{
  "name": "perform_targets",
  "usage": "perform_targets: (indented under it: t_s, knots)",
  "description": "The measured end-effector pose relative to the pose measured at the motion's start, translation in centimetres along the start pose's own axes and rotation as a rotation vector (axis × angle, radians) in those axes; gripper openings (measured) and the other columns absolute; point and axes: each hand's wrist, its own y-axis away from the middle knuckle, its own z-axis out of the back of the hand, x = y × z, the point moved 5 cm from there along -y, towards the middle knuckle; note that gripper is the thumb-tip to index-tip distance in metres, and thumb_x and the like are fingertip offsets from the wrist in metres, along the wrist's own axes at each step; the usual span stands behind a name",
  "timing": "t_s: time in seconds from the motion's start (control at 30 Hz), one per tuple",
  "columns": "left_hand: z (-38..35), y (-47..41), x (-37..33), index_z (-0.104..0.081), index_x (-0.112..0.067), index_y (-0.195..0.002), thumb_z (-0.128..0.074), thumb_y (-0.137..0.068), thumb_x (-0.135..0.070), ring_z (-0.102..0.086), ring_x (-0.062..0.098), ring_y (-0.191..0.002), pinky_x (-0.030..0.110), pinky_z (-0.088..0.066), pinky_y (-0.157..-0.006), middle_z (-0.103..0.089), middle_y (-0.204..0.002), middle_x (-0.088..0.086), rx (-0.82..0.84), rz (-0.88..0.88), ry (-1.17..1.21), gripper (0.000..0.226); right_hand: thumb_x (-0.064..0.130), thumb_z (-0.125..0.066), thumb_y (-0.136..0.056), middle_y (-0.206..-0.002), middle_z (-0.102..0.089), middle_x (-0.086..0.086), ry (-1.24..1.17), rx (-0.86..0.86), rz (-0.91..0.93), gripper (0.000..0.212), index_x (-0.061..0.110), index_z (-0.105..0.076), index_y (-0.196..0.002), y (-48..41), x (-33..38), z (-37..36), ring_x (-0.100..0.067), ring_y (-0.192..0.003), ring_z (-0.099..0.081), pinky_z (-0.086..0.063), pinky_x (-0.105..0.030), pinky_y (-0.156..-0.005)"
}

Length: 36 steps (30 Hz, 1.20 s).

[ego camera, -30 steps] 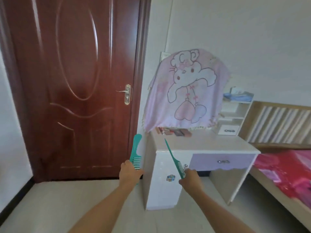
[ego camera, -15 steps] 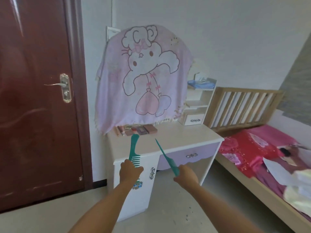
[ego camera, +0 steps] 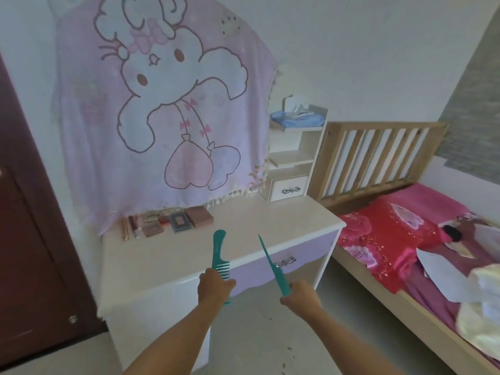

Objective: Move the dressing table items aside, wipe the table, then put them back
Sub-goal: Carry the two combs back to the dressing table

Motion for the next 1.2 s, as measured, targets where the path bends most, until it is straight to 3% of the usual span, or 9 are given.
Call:
perform_targets:
  t_s: [0.2,0.27,0.33,0.43,0.53,0.63,0.77,0.93,1.2]
  knots:
    - [-5.0,-4.8,-5.1,-0.049,0.0,-0.114,-0.061,-0.081,-0.028,-0.059,0.027,-0.1,0.029,-0.046,-0.078,-0.056,-0.115,0.014,-0.044,0.077,-0.039,0.045,0.018,-0.06,-0.08,-0.097,-0.055,-0.006,0.037,0.09,0.114,0.035,0.004,-0.056,-0.113,-8.8,-1.4,2.4,-0.016,-0.08,-0.052,-0.036,-0.014,-0.05]
    - [-5.8,-6.4,-5.8,-0.048,0.0,-0.113,-0.062,-0.08,-0.028,-0.059,0.028,-0.1,0.029,-0.046,-0.078,-0.056,-0.115,0.014,-0.062,0.113,-0.038,0.045,0.017,-0.061,-0.078,-0.109,-0.062,-0.008,0.017,0.11,0.143,0.037,0.006,-0.059,-0.114,-11.6,-1.2,2.7,-0.018,-0.085,-0.059,-0.047,-0.02,-0.062]
    - [-6.2,-7.6,-6.0,-0.049,0.0,-0.111,-0.062,-0.08,-0.026,-0.059,0.029,-0.1,0.028,-0.044,-0.074,-0.056,-0.113,0.015,-0.075,0.15,-0.04,0.043,0.016,-0.062,-0.078,-0.111,-0.062,-0.009,0.027,0.138,0.156,0.036,0.005,-0.06,-0.112,-13.8,-0.9,2.6,-0.017,-0.083,-0.058,-0.048,-0.025,-0.068]
    - [-6.8,-10.1,-6.0,-0.05,0.0,-0.109,-0.062,-0.079,-0.026,-0.059,0.028,-0.094,0.027,-0.041,-0.068,-0.056,-0.109,0.014,-0.087,0.183,-0.02,0.041,0.017,-0.061,-0.08,-0.098,-0.054,-0.005,0.059,0.192,0.166,0.029,0.004,-0.057,-0.106,-17.0,-0.2,1.8,-0.015,-0.08,-0.05,-0.036,-0.017,-0.052]
    - [-7.2,-13.5,-6.5,-0.05,0.0,-0.11,-0.062,-0.079,-0.026,-0.059,0.028,-0.094,0.027,-0.042,-0.07,-0.054,-0.109,0.013,-0.083,0.21,-0.024,0.042,0.019,-0.059,-0.08,-0.096,-0.049,-0.002,0.096,0.215,0.165,0.019,0.013,-0.048,-0.094,-20.3,1.1,1.1,-0.016,-0.08,-0.048,-0.027,-0.013,-0.047]
    - [-7.3,-18.1,-7.1,-0.049,-0.001,-0.112,-0.062,-0.08,-0.028,-0.058,0.029,-0.103,0.029,-0.045,-0.08,-0.054,-0.117,0.015,-0.077,0.23,-0.038,0.044,0.019,-0.061,-0.079,-0.111,-0.058,-0.008,0.062,0.236,0.144,0.026,0.01,-0.053,-0.102,-24.5,3.1,0.7,-0.02,-0.088,-0.059,-0.044,-0.022,-0.059]
    - [-7.2,-24.2,-7.9,-0.047,-0.001,-0.115,-0.06,-0.082,-0.027,-0.057,0.027,-0.104,0.028,-0.046,-0.081,-0.051,-0.118,0.015,-0.071,0.261,-0.039,0.044,0.019,-0.065,-0.077,-0.114,-0.061,-0.01,0.062,0.247,0.126,0.033,0.007,-0.055,-0.106,-30.3,6.1,0.5,-0.019,-0.084,-0.06,-0.046,-0.025,-0.068]
    - [-7.3,-28.7,-8.1,-0.045,-0.001,-0.121,-0.054,-0.086,-0.027,-0.061,0.025,-0.102,0.03,-0.051,-0.084,-0.046,-0.118,0.012,-0.083,0.312,-0.087,0.044,0.02,-0.065,-0.077,-0.116,-0.059,-0.006,0.102,0.263,0.109,0.039,0.006,-0.056,-0.113,-35.4,8.5,-0.4,-0.018,-0.095,-0.065,-0.05,-0.023,-0.075]
    - [-7.5,-32.6,-7.7,-0.049,-0.011,-0.118,-0.052,-0.085,-0.038,-0.043,0.019,-0.115,0.027,-0.046,-0.083,-0.054,-0.117,0.003,-0.155,0.372,-0.32,0.043,0.024,-0.063,-0.079,-0.121,-0.053,-0.004,0.198,0.332,0.173,0.04,0.009,-0.054,-0.116,-39.8,10.7,-2.7,-0.016,-0.107,-0.057,-0.047,-0.023,-0.088]
